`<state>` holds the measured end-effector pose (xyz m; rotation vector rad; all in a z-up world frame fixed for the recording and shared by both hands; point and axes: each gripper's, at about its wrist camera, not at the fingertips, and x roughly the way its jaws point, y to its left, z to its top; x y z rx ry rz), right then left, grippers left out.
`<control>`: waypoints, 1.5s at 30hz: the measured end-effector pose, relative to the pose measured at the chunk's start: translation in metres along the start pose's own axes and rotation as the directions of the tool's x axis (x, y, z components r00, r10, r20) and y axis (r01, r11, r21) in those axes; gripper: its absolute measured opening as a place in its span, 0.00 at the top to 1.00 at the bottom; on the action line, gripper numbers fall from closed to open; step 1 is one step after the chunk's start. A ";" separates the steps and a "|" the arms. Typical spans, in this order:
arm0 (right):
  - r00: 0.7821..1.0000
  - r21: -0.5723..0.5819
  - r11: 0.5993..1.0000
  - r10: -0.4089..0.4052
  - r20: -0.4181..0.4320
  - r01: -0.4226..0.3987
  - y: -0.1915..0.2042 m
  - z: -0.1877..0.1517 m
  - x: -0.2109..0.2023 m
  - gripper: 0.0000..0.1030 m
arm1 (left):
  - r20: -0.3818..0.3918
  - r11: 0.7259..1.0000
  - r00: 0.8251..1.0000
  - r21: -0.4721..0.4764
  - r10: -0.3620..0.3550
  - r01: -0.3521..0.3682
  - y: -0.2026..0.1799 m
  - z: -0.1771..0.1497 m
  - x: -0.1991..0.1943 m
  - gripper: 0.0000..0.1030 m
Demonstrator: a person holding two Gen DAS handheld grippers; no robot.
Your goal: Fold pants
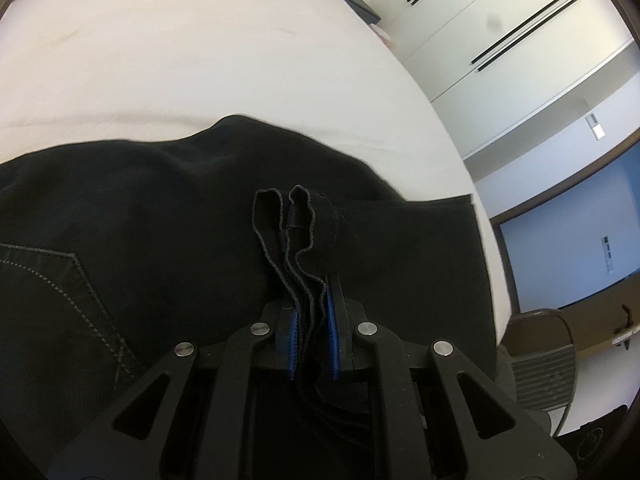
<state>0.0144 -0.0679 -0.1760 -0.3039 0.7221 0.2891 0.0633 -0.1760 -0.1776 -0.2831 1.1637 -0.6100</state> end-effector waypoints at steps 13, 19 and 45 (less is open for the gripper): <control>0.983 0.144 0.974 0.181 -0.038 -0.174 -0.058 -0.003 -0.002 0.27 | 0.045 0.995 0.995 0.032 0.089 -0.091 0.010 -0.005 -0.018 0.81; 0.965 0.362 0.894 0.254 0.073 -0.263 -0.145 -0.023 -0.058 0.26 | 0.157 0.987 0.977 0.046 0.148 -0.157 -0.010 -0.003 -0.042 0.81; 0.885 0.724 0.550 0.428 0.184 -0.417 -0.310 -0.017 0.048 0.44 | 0.150 0.999 0.989 0.032 -0.002 -0.003 -0.058 -0.077 0.022 0.81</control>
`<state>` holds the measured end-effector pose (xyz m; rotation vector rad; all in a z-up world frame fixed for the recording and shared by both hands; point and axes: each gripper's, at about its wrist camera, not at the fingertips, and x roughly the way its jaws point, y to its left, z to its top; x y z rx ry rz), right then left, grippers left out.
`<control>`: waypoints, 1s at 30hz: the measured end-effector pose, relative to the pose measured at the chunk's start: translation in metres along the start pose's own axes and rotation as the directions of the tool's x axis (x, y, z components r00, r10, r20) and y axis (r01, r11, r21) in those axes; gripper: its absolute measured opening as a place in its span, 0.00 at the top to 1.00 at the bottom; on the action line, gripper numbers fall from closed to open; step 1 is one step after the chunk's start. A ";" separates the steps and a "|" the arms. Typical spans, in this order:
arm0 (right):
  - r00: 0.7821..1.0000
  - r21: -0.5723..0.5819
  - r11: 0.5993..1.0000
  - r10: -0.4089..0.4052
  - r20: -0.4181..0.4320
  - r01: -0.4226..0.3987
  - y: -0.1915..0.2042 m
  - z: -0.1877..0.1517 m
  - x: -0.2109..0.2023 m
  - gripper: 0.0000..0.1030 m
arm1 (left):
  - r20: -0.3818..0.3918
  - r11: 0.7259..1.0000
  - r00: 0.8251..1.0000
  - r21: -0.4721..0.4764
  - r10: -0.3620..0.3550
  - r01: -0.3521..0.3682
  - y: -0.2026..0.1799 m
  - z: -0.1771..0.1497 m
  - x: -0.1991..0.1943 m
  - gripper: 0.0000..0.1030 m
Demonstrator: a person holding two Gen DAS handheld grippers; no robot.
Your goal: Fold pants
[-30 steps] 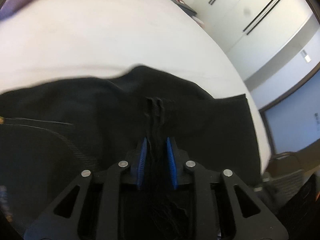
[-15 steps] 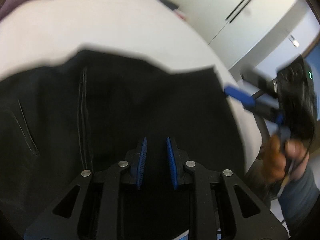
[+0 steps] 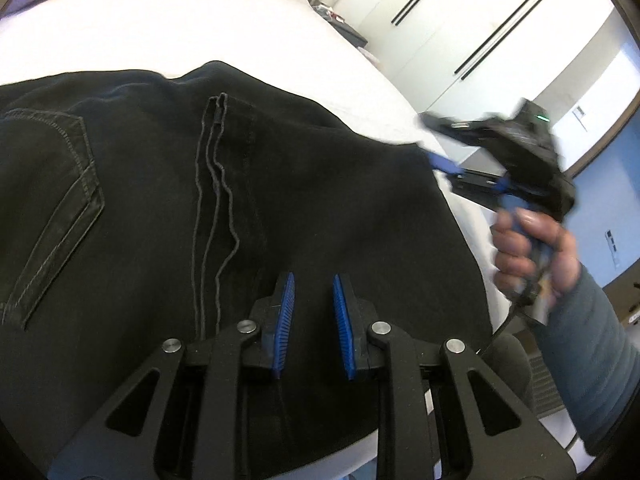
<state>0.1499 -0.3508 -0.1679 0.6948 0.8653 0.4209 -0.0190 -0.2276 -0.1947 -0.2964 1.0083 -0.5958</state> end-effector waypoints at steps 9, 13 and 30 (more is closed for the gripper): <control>0.973 0.025 0.975 0.223 -0.049 -0.222 0.007 -0.092 -0.032 0.42 | 0.011 0.996 0.998 0.059 0.061 -0.061 0.011 -0.018 -0.009 0.81; 0.996 0.130 0.988 0.085 0.016 -0.087 -0.018 -0.092 -0.037 0.50 | 0.004 0.997 0.998 0.038 0.060 -0.060 0.012 -0.020 -0.009 0.81; 0.999 0.017 1.000 -0.003 -0.034 0.004 -0.029 -0.024 0.002 0.58 | 0.013 0.997 0.997 0.027 0.078 -0.078 0.010 -0.027 0.004 0.81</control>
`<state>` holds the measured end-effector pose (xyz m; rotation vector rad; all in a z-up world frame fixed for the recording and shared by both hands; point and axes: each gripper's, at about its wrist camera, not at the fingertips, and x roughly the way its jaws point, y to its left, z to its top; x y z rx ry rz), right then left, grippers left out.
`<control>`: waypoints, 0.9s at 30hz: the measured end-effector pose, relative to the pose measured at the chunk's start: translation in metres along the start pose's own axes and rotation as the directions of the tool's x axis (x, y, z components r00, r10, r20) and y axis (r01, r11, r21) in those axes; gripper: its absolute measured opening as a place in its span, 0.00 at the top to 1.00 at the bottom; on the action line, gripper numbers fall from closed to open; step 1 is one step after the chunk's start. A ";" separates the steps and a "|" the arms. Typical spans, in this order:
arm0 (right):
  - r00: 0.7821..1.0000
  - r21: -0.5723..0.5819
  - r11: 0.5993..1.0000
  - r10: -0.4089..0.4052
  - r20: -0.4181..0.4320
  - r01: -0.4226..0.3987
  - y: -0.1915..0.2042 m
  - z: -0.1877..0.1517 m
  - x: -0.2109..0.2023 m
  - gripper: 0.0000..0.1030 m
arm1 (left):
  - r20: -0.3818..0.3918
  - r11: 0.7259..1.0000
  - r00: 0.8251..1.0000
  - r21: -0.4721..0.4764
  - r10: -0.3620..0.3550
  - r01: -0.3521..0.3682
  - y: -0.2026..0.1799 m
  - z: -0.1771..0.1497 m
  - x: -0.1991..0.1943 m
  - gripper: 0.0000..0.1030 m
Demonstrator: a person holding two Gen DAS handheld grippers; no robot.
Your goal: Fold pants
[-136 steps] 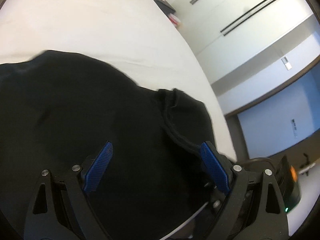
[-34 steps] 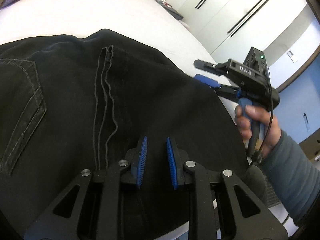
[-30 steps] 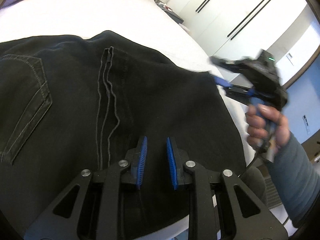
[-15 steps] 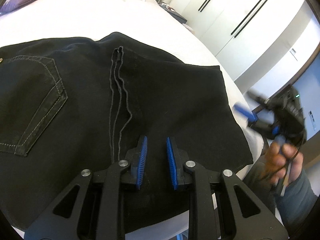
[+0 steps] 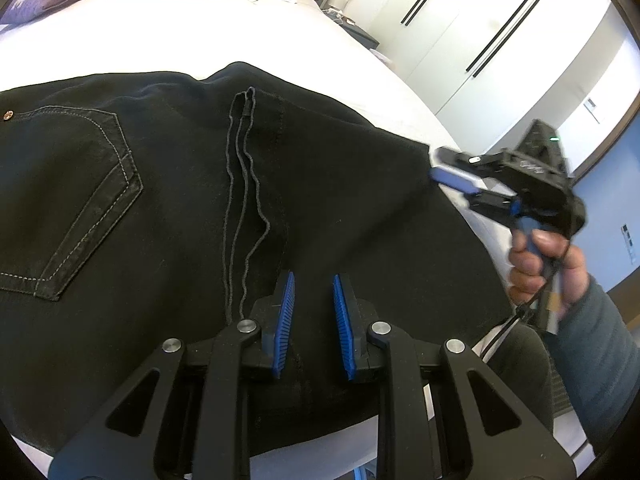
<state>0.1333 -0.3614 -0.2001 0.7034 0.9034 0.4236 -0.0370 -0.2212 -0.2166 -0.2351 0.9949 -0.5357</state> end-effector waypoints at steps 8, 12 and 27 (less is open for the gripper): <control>0.967 -0.002 0.971 0.236 -0.099 -0.237 0.039 -0.081 -0.036 0.37 | 0.011 1.000 1.000 -0.028 -0.010 0.010 0.005 -0.003 -0.007 0.81; 0.983 0.102 0.985 0.149 -0.106 -0.138 -0.001 -0.105 -0.038 0.73 | 0.010 1.000 1.000 -0.019 -0.007 0.007 0.006 -0.005 -0.013 0.81; 0.998 0.155 0.988 -0.009 -0.068 0.019 0.005 -0.011 0.005 0.36 | 0.029 1.000 1.000 0.001 0.004 -0.004 -0.001 -0.005 -0.031 0.81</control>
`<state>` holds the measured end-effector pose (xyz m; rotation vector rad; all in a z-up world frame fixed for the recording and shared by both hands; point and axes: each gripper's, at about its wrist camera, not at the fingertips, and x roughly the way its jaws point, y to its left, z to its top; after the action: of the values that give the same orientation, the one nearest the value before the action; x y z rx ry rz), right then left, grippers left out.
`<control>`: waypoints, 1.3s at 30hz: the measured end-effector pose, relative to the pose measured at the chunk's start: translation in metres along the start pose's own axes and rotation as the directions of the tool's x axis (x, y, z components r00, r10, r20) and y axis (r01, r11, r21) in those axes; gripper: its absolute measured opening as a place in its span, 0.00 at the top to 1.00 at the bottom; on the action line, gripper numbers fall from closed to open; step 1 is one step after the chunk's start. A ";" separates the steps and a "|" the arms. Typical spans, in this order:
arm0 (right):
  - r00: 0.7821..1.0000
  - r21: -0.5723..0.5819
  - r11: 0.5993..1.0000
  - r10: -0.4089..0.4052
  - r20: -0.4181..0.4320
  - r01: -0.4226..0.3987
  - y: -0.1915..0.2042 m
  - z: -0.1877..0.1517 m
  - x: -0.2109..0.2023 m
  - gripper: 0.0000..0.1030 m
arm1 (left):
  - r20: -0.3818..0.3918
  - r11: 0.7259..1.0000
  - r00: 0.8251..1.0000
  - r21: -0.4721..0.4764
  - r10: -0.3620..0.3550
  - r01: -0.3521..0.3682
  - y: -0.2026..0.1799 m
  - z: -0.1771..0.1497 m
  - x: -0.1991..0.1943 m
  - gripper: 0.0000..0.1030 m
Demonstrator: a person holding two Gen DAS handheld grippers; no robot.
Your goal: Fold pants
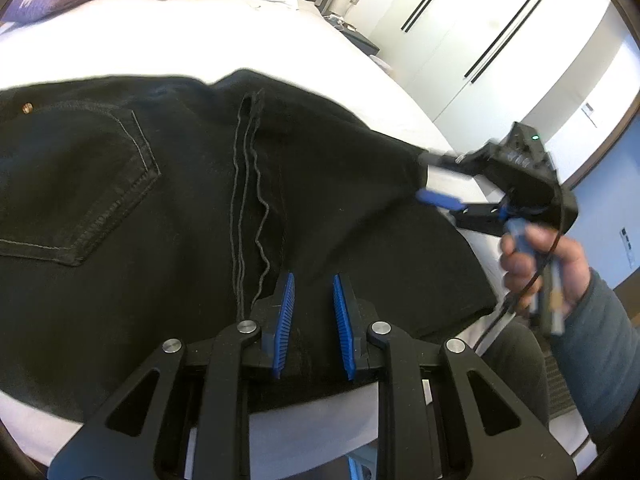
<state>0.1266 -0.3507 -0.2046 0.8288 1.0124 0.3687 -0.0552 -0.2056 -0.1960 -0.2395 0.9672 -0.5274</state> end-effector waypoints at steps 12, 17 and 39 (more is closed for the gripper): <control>0.997 -0.489 0.871 -0.014 0.071 0.047 0.193 -0.112 0.018 0.10 | 0.278 0.953 0.949 -0.298 0.149 -0.063 0.101 -0.015 -0.154 0.65; 0.982 -0.775 0.607 -0.167 0.088 0.173 0.264 -0.185 0.085 0.10 | 0.336 0.878 0.900 -0.469 0.278 -0.096 0.164 -0.028 -0.199 0.15; 0.970 -0.802 0.563 -0.227 0.084 0.201 0.252 -0.200 0.100 0.10 | 0.401 0.706 0.913 -0.667 0.071 0.238 0.305 -0.025 -0.134 0.39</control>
<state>0.0284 -0.0375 -0.1278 -0.1500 0.8239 0.5713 -0.0401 0.1254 -0.2424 -1.0633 0.7105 -0.1434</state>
